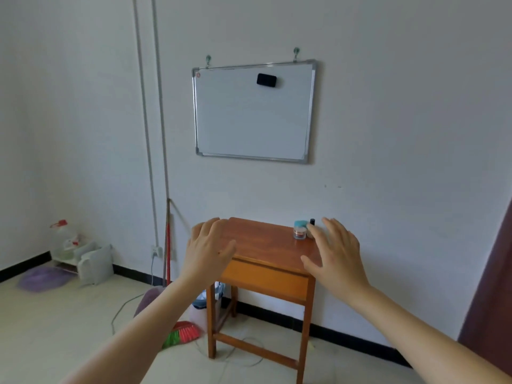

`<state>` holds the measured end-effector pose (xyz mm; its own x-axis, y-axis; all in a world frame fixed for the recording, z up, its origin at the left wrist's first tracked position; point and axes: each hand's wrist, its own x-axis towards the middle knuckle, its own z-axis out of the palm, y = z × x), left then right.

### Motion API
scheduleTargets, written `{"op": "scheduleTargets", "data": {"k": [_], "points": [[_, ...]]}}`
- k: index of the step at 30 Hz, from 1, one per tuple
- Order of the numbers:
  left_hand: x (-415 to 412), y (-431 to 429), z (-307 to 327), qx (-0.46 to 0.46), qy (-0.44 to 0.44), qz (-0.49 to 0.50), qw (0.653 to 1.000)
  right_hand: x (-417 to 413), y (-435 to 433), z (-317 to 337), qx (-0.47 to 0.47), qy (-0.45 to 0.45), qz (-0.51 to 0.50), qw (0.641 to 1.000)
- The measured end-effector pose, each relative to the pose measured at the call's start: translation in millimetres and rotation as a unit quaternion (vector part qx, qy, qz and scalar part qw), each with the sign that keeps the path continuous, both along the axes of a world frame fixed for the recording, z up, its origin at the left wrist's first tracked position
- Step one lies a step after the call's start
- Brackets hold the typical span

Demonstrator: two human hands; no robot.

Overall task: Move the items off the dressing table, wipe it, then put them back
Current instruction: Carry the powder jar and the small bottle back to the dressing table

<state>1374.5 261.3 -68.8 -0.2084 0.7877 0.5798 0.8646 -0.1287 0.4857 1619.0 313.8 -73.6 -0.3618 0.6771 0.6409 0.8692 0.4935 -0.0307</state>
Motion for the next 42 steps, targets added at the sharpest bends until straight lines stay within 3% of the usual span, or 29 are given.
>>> {"op": "scheduleTargets", "data": {"k": [14, 20, 24, 33, 42], "points": [[-80, 138, -35, -0.028, 0.002, 0.037, 0.999, -62, 158, 6, 0.014, -0.061, 0.018, 0.998], [-119, 238, -43, -0.034, -0.022, -0.009, 0.999, -89, 231, 8, 0.023, -0.087, -0.036, 0.995], [-135, 308, -41, -0.03, -0.033, -0.04, 0.998, -89, 288, 15, 0.002, -0.047, -0.088, 0.995], [-68, 429, -78, -0.094, -0.029, -0.124, 0.987, -7, 374, -15, -0.08, -0.026, -0.223, 0.971], [19, 557, -84, -0.12, -0.005, -0.14, 0.983, 52, 490, -50, -0.161, 0.049, -0.205, 0.964]]}}
